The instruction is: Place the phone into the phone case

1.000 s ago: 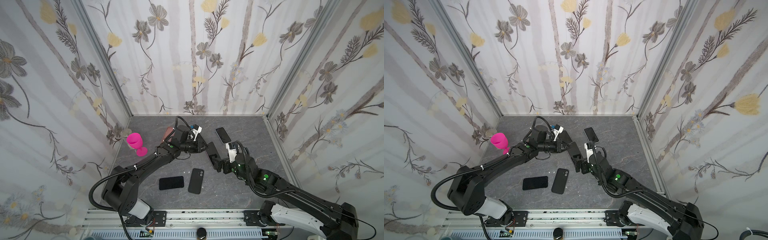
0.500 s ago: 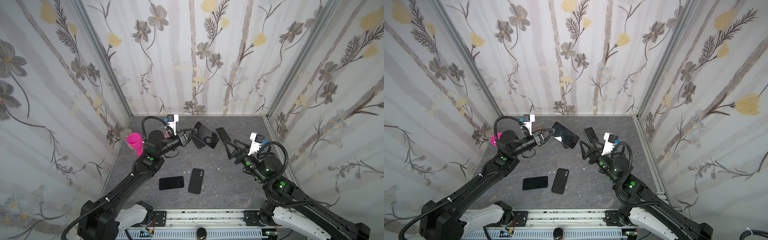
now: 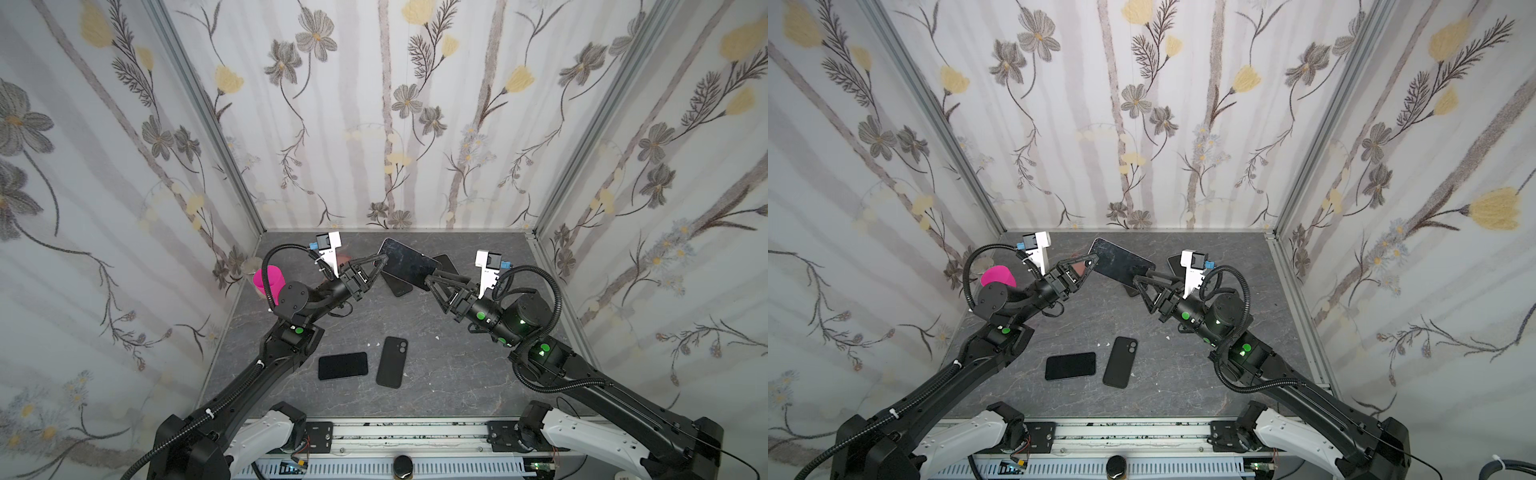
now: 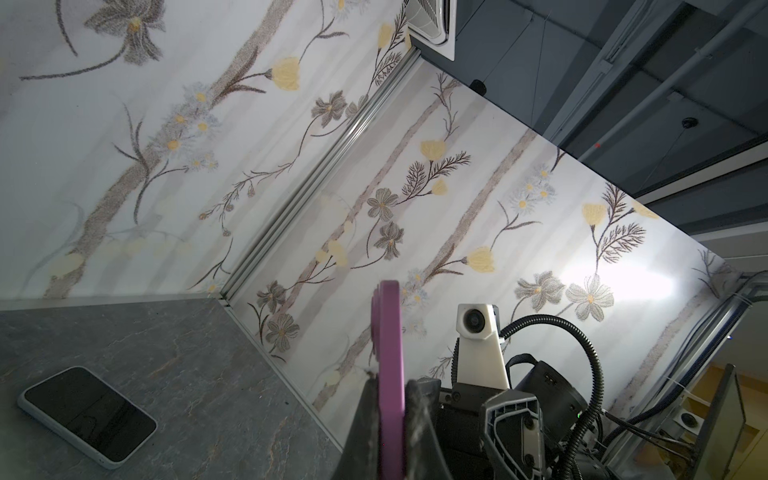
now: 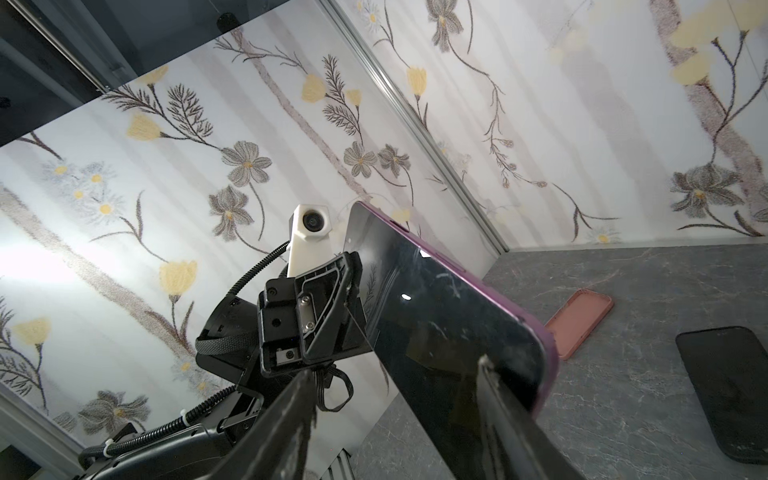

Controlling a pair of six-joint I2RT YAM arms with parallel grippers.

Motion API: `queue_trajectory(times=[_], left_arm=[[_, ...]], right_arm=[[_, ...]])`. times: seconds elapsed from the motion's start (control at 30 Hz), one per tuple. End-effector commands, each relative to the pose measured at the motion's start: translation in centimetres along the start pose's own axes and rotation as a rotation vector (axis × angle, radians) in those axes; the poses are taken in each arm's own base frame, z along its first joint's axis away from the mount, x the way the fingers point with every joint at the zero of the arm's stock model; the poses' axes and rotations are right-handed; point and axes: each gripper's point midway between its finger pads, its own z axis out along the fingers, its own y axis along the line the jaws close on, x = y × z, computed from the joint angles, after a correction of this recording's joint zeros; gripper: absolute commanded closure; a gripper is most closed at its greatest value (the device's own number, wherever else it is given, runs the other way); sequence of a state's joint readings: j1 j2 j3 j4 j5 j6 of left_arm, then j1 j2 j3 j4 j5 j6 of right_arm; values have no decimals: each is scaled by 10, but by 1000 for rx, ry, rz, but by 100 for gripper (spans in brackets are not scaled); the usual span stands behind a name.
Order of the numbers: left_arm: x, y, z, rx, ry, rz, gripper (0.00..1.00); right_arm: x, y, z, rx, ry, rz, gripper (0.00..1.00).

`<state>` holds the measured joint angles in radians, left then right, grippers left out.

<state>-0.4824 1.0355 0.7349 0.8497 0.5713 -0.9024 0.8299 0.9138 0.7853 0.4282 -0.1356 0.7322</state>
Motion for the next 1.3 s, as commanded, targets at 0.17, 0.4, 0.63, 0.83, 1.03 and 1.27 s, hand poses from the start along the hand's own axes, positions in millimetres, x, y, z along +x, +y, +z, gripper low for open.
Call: queue_trajectory(times=[0.17, 0.4, 0.63, 0.83, 1.03, 1.27], left_arm=[[-19, -24, -8, 54, -86, 79, 100], [-19, -37, -9, 128, -86, 66, 100], [-19, -50, -8, 208, -76, 50, 100], [-16, -45, -8, 193, -68, 46, 100], [-16, -44, -7, 192, -70, 47, 100], [-16, -43, -8, 168, -63, 73, 100]], right_arm=[[-17, 5, -16, 4, -75, -16, 44], [-17, -10, -23, 40, -83, -19, 49], [-5, 5, -7, -72, -16, -2, 58], [-18, 33, 1, -198, -35, 8, 66], [-18, 43, 9, -259, -20, 17, 81], [-14, 36, 10, -234, -12, 25, 100]])
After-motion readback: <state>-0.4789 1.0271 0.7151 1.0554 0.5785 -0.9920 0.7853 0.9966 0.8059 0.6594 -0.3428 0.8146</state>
